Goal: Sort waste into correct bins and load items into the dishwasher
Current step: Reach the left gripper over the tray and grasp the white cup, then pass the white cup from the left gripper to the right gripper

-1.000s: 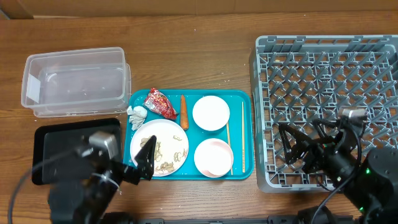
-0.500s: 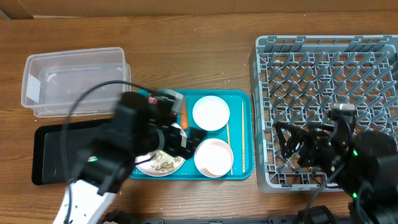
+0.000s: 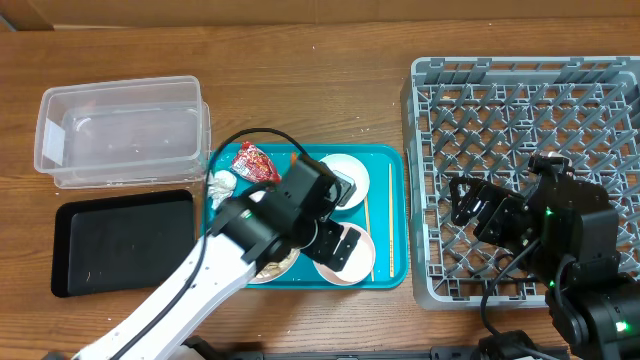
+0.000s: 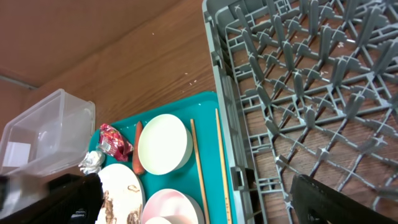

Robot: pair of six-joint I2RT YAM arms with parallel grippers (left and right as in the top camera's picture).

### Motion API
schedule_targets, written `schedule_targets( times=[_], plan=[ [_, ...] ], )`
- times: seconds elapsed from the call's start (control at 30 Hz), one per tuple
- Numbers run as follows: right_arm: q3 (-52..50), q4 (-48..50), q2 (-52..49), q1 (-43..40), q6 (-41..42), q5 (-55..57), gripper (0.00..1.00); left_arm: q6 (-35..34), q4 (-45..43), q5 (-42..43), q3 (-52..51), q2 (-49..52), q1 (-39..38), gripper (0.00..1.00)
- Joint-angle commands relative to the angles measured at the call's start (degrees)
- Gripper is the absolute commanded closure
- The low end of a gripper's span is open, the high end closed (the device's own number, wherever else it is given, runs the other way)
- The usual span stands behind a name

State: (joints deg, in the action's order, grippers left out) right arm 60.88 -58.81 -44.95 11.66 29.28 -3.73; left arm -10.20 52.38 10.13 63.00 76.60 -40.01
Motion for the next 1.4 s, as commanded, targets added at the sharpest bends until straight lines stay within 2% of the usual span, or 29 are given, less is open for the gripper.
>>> schedule_targets(
  times=[0.0,0.1,0.2,0.47,0.53,0.6,0.63,0.73,0.9,0.97,1.03,1.17,1.27,1.37],
  plan=[
    [1.46,-0.57,0.17,-0.17,0.76,1.14,0.00,0.79,0.09,-3.10,1.22,5.20,-2.01,0.14],
    [1.46,-1.42,0.20,-0.17,0.76,1.11,0.00,-0.61,0.61,-6.60,1.22,8.55,-2.82,0.16],
    [1.44,-2.10,0.17,-0.17,0.76,1.11,0.00,-1.64,0.57,-6.49,1.22,11.80,-2.82,0.24],
    [1.44,-2.23,0.17,-0.17,0.76,1.11,0.00,-1.64,-2.75,-5.11,1.22,17.16,-3.17,0.57],
    [1.44,-2.23,0.17,-0.17,0.76,1.14,0.00,-1.64,-3.56,-4.11,1.22,17.51,-3.15,0.70],
    [1.44,-2.23,0.17,-0.15,0.76,1.11,0.00,-1.64,-3.58,-4.13,1.31,17.40,-3.15,0.92],
    [1.44,-2.23,0.17,-0.15,0.76,1.11,0.00,-1.66,-3.43,-3.98,1.60,17.14,-3.15,0.96],
    [1.44,-2.23,0.17,-0.15,0.76,1.11,0.00,-1.73,-1.81,-3.76,4.17,15.93,-2.62,0.96],
    [1.44,-2.49,0.20,-0.15,0.74,0.85,0.00,-1.55,6.51,-1.05,15.65,12.96,1.95,0.96],
    [1.44,-2.62,0.20,-0.15,0.63,-1.36,0.00,-0.20,8.11,4.28,18.08,12.17,5.42,0.96],
    [1.44,-2.01,0.17,-0.15,-2.12,-6.27,0.00,3.50,7.98,14.45,18.64,11.63,9.70,0.96],
    [1.44,0.72,0.17,-0.15,-8.70,-19.26,0.09,12.35,7.78,42.62,18.45,11.80,19.74,0.96],
    [1.44,4.33,0.04,-0.15,-10.91,-29.07,0.15,18.01,7.56,58.77,18.43,11.82,24.09,0.96],
    [1.44,9.51,-0.87,-0.15,-11.74,-38.56,0.19,19.65,6.62,66.14,18.43,11.82,25.20,0.96]
  ],
)
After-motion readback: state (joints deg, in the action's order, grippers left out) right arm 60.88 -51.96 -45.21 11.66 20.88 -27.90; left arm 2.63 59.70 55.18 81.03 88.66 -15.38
